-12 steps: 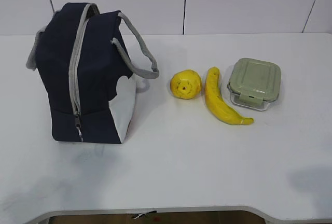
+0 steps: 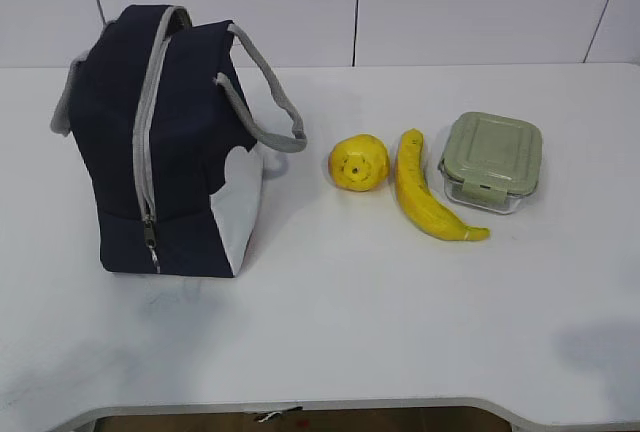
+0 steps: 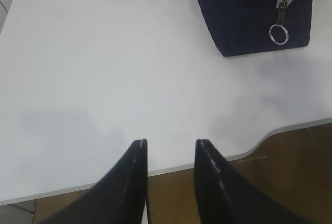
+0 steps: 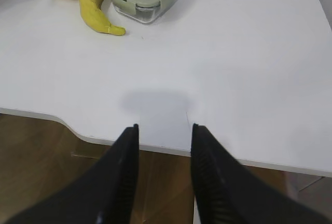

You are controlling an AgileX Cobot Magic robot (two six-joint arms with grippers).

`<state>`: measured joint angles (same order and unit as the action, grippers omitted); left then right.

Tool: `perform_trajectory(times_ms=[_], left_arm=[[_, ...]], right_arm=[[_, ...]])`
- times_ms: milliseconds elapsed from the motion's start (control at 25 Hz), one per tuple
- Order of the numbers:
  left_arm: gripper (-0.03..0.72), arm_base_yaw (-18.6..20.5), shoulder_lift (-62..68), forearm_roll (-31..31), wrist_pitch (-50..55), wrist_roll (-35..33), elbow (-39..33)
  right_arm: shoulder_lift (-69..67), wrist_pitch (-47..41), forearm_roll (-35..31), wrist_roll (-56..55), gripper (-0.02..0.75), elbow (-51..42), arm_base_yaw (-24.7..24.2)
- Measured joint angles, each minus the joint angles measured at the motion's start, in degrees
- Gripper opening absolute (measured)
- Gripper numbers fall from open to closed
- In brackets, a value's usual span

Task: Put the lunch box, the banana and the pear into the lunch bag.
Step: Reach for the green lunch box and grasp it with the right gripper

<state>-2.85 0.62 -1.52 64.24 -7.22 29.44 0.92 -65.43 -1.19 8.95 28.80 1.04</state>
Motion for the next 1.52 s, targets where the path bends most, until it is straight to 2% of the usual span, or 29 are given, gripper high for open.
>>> perform_trajectory(times_ms=[400,600,800,880,1000,1120,1520], left_arm=[[0.236,0.00,0.00,0.00,0.00,0.00,0.00],[0.236,0.00,0.00,0.00,0.00,0.00,0.00],[0.236,0.00,0.00,0.00,0.00,0.00,0.00],[0.236,0.00,0.00,-0.10,0.00,0.00,0.00],[0.236,0.00,0.00,-0.22,0.00,0.00,0.00],[0.236,0.00,0.00,-0.22,0.00,0.00,0.00],[0.236,0.00,0.00,-0.30,0.00,0.00,0.00]], right_arm=[[0.00,0.00,-1.27,-1.64,0.296,1.01,0.00],[-7.61,1.28,-8.24,-10.97,0.296,3.71,0.00],[-20.54,8.98,-18.65,-13.02,0.299,4.07,0.00],[-25.18,11.44,-22.46,-12.89,0.326,4.53,0.00],[-31.24,13.71,-26.64,-10.96,0.410,6.38,0.00],[-36.34,14.47,-28.32,-10.04,0.484,8.29,0.00],[-55.35,16.04,-30.44,-10.08,0.510,16.18,0.00]])
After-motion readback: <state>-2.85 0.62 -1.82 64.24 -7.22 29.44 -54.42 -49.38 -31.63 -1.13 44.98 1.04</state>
